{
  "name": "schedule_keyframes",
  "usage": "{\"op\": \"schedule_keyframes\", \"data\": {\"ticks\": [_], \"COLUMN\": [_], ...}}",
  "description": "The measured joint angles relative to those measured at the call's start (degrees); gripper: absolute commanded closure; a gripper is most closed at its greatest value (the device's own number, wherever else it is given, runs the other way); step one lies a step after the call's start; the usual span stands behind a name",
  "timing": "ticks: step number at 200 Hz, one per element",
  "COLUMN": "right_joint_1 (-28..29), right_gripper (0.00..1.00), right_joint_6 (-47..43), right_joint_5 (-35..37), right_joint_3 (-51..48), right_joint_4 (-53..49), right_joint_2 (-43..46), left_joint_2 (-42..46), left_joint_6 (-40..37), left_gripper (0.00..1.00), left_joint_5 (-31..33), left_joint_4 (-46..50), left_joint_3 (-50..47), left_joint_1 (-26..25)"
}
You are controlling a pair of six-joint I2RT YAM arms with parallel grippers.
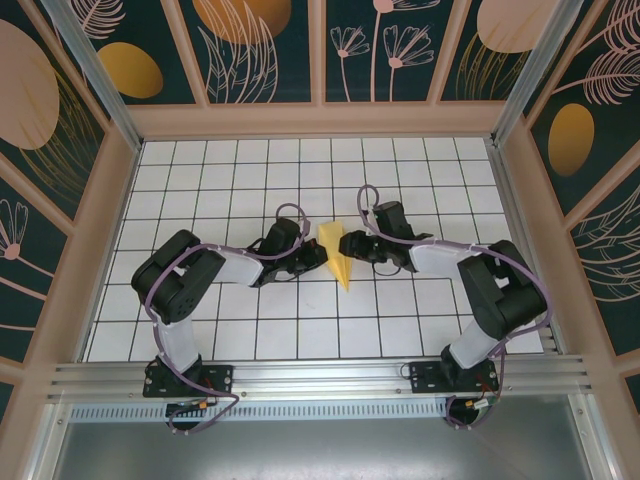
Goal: Fold a paper plane with a square sheet of paper (pick it up from the middle)
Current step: Turn over the paper at the center of the table, then move the paper plane to the center of the table.
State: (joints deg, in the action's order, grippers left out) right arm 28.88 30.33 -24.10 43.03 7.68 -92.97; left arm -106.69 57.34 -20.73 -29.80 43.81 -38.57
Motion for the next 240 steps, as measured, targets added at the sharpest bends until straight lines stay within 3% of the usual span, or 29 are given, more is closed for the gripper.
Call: {"op": "schedule_keyframes", "data": {"ticks": [39, 129, 161, 195, 240], "right_joint_1": [0.7, 3.5, 4.9, 5.6, 6.4], "right_gripper": [0.57, 0.44, 0.46, 0.56, 0.6], "right_joint_6": [-0.5, 0.3, 0.2, 0.1, 0.0], "right_joint_5": [0.0, -0.5, -0.4, 1.2, 3.7], "right_joint_3": [0.6, 1.1, 1.1, 1.1, 1.6], "right_joint_4": [-1.9, -4.2, -5.3, -7.8, -9.7], "right_joint_2": [-1.3, -1.0, -0.9, -0.9, -1.3], "left_joint_2": [-0.5, -1.0, -1.0, -1.0, -1.0], "left_joint_6": [0.0, 0.0, 0.0, 0.1, 0.4], "left_gripper": [1.0, 1.0, 1.0, 1.0, 1.0], "left_joint_5": [0.0, 0.0, -0.1, -0.4, -1.4], "left_joint_4": [0.0, 0.0, 0.0, 0.0, 0.0], "left_joint_3": [0.0, 0.0, 0.0, 0.0, 0.0], "left_joint_1": [0.0, 0.0, 0.0, 0.0, 0.0]}}
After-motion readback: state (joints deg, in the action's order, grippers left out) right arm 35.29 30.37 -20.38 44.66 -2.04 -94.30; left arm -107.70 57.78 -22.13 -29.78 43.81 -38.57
